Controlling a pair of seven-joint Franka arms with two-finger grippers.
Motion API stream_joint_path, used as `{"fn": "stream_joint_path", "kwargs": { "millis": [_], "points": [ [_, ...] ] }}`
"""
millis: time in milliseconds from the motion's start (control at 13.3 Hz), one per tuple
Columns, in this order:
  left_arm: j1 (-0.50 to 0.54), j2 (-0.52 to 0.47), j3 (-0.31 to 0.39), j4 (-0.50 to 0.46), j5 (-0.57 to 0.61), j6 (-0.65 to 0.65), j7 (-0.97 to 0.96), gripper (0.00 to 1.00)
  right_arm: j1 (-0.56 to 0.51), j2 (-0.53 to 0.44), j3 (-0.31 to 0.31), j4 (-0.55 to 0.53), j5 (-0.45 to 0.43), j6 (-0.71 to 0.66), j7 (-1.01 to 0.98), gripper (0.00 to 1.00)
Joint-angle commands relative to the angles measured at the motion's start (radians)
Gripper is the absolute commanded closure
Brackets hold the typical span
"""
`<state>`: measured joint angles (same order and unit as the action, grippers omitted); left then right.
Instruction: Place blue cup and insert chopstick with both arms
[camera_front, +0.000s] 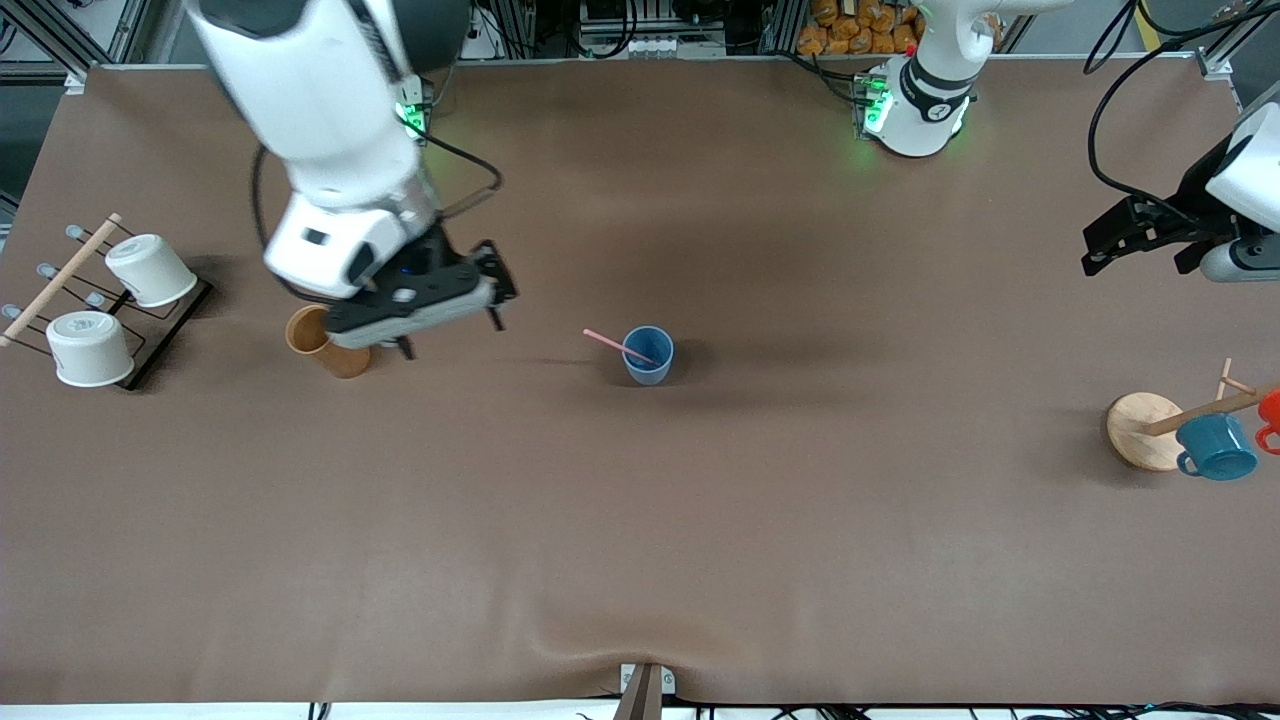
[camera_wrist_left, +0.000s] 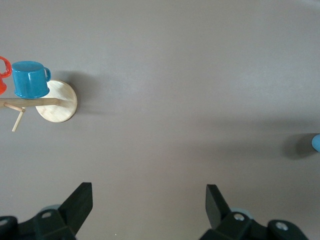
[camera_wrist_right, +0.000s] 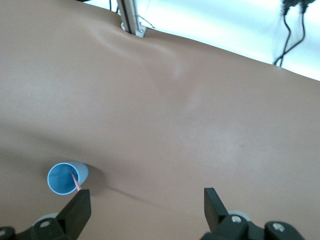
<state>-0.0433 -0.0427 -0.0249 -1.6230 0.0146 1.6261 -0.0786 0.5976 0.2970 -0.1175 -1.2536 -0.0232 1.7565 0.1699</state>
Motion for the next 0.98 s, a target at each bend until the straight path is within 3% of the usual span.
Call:
{"fn": "stream_joint_path", "kwargs": {
  "millis": [0, 151, 377, 603, 905],
  "points": [
    [0.006, -0.002, -0.003, 0.009, -0.016, 0.001, 0.016, 0.00, 0.001, -0.035, 0.006, -0.024, -0.017, -0.093, 0.013, 0.00],
    [0.006, 0.001, -0.003, 0.009, -0.015, 0.001, 0.016, 0.00, -0.056, -0.074, 0.012, -0.032, -0.017, -0.168, 0.000, 0.00],
    [0.008, 0.000, -0.003, 0.009, -0.015, 0.001, 0.016, 0.00, -0.243, -0.128, 0.045, -0.033, -0.009, -0.351, -0.059, 0.00],
    [0.008, 0.000, -0.003, 0.009, -0.015, 0.001, 0.016, 0.00, -0.433, -0.200, 0.070, -0.064, -0.004, -0.385, -0.304, 0.00],
    [0.010, 0.000, -0.003, 0.008, -0.016, 0.001, 0.017, 0.00, -0.548, -0.254, 0.075, -0.089, -0.003, -0.413, -0.421, 0.00]
  ]
}}
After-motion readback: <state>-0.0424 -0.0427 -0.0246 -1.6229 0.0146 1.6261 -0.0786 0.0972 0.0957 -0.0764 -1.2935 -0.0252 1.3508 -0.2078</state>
